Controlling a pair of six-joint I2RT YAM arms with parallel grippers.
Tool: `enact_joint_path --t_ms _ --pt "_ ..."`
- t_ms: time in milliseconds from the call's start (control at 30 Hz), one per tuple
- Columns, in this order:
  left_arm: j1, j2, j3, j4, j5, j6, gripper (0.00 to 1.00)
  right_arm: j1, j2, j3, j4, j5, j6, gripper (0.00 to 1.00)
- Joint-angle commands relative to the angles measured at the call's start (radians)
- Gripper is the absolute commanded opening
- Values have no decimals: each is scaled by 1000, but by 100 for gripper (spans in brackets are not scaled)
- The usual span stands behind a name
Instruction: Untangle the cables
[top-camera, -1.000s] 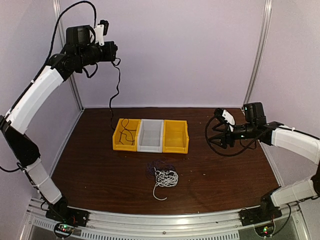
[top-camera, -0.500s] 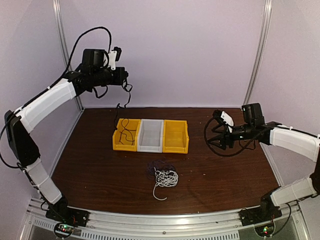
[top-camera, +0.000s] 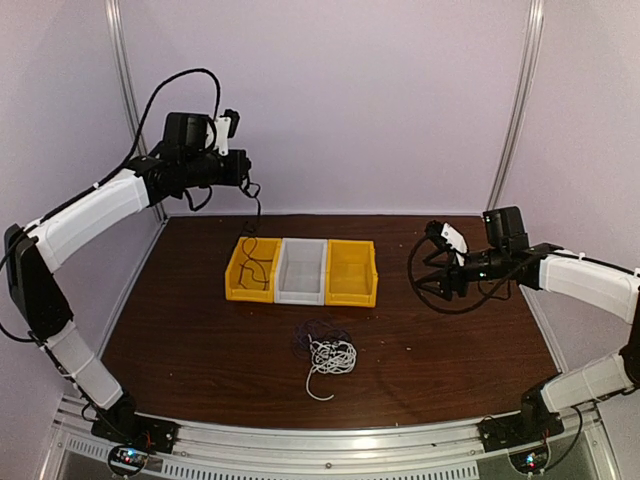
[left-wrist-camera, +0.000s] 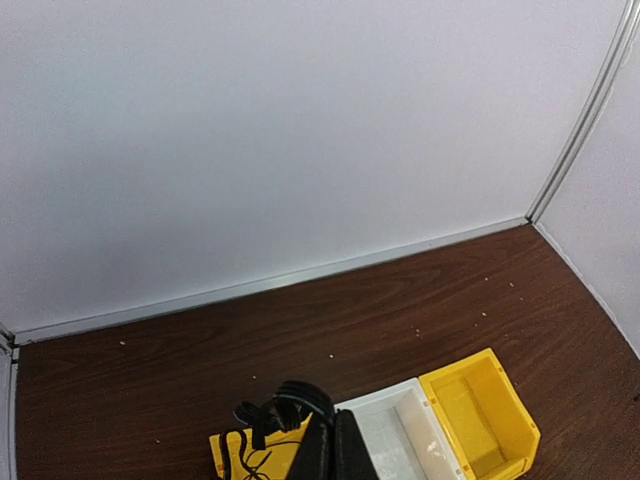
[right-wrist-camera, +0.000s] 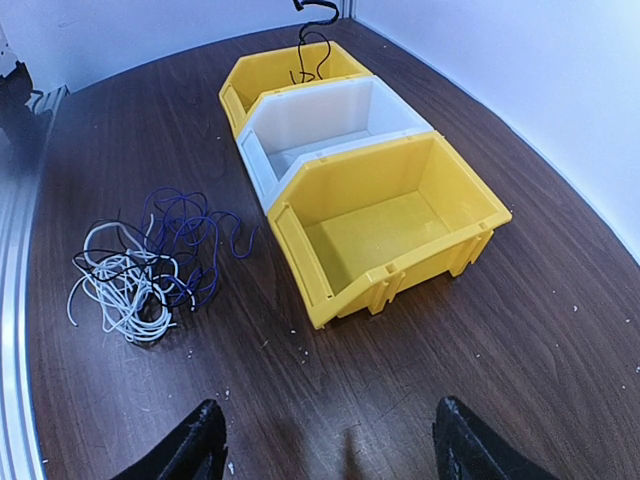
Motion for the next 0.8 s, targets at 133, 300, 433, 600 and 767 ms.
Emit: enact_joint_path --t_ms 133,300,433,600,767 --pt "12 -115 129 -23 -277 163 0 -9 -4 -4 -6 -17 -6 72" --pt "13 -124 189 -49 -332 218 0 -10 1 -2 -5 -22 -4 72" --pt "13 -118 237 -50 -340 236 0 -9 -1 -2 -7 -23 -3 72" --pt "13 -108 284 -43 -293 230 0 -9 -8 -2 -7 -20 -1 72" --pt "13 -89 320 -41 -217 208 0 -11 -7 -2 -7 -16 -2 72"
